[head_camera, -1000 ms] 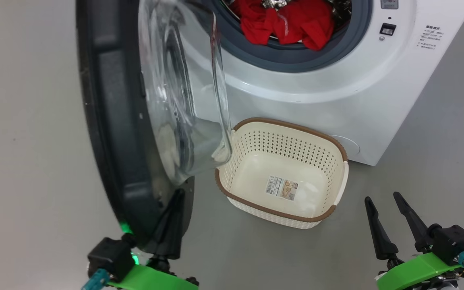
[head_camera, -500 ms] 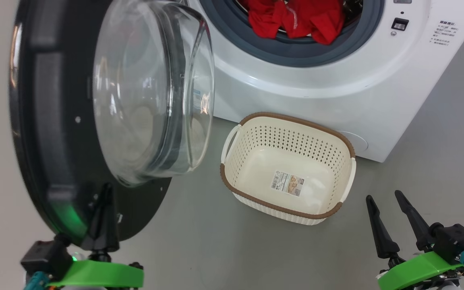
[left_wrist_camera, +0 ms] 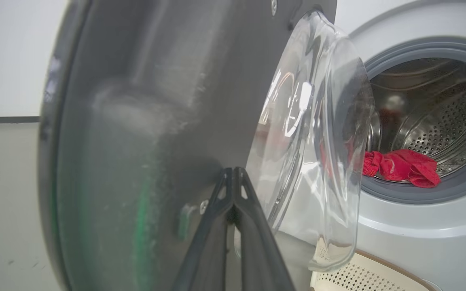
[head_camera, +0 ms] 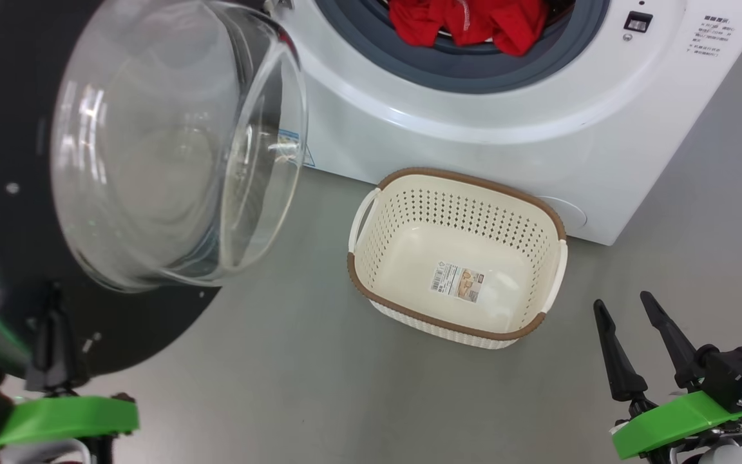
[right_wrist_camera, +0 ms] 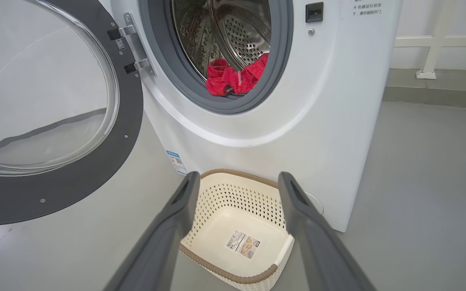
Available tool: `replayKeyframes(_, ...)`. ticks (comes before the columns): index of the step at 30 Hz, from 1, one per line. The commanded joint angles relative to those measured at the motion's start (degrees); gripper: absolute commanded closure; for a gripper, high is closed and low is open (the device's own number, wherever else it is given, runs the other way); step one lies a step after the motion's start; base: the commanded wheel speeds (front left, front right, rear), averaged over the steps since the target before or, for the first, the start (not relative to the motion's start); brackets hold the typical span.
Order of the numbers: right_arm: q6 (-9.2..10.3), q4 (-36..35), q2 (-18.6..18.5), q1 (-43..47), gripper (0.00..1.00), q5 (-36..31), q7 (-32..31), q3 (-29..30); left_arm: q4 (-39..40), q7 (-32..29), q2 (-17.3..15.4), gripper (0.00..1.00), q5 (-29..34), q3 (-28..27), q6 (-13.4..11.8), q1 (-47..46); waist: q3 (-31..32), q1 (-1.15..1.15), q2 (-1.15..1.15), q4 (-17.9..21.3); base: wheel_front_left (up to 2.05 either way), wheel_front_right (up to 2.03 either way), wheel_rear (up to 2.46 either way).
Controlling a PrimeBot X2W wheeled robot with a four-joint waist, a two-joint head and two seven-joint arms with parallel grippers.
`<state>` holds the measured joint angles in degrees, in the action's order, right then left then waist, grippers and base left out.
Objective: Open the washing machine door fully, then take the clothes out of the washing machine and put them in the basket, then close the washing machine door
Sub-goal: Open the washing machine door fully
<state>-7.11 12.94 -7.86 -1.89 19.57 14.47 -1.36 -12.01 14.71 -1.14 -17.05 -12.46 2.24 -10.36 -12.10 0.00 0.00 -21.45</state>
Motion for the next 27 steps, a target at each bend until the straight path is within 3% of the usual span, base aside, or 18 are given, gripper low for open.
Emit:
replayKeyframes(1, -0.37, -1.6, -0.9, -1.4, 0.0, -0.5, 0.5, -1.1, 0.2, 0.3, -1.7, 1.0, 1.2, -4.9, 0.3, -2.8, -0.5, 0.0, 0.0, 0.1, 0.0, 0.0, 0.0)
replayKeyframes(14, -0.37, -2.1, -1.8, -2.4, 0.0, -0.7, 0.5, -1.7, -7.6, 0.3, -3.8, 1.0, 5.5, -14.2, 3.4, -9.6, -3.0, 0.0, 0.0, 0.7, 0.0, 0.0, 0.0)
replayKeyframes(27, -0.37, -2.7, -2.9, -3.5, 0.0, -0.9, 0.5, -1.7, -13.7, 0.3, -6.5, 1.0, 8.3, -21.4, 4.7, -15.7, -6.0, 0.0, 0.0, 2.0, 0.0, 0.0, 0.0)
